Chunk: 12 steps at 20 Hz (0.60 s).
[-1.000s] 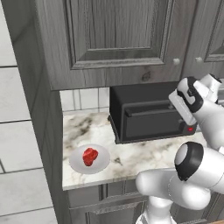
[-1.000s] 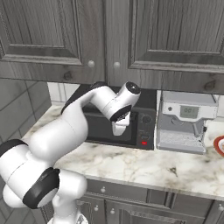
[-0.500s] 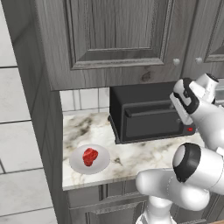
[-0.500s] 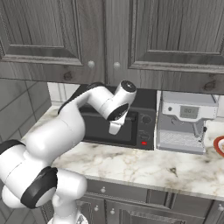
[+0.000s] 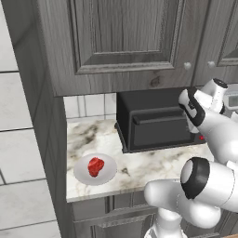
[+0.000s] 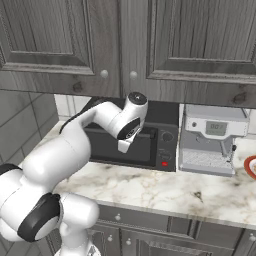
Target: Open the toaster oven door. Place the bread on the top rack in the toaster oven and place the steak on the bottom rack.
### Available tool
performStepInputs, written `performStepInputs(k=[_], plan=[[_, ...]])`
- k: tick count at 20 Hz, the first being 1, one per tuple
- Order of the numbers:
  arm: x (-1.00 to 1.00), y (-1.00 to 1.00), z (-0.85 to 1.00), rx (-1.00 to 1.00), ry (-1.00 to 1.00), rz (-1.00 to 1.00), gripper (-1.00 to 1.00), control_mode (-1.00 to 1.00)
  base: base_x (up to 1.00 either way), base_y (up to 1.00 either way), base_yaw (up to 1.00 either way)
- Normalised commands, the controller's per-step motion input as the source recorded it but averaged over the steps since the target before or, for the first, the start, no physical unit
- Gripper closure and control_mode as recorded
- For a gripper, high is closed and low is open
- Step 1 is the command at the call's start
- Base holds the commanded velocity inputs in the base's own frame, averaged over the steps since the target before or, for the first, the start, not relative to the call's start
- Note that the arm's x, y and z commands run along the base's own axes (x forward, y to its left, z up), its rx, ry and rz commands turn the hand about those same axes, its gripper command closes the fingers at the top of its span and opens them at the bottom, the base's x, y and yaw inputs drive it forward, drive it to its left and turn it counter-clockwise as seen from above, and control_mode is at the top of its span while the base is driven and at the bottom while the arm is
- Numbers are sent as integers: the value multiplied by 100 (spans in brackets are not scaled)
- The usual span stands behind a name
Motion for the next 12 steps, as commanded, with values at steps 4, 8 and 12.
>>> performStepInputs(k=[4,8,12], plan=[[-24,21,-94,0,0,-6,-100,-100,0,0,0],[-21,16,-94,1,3,0,-100,-100,0,0,0],[-13,14,-94,2,5,4,100,-100,0,0,0]])
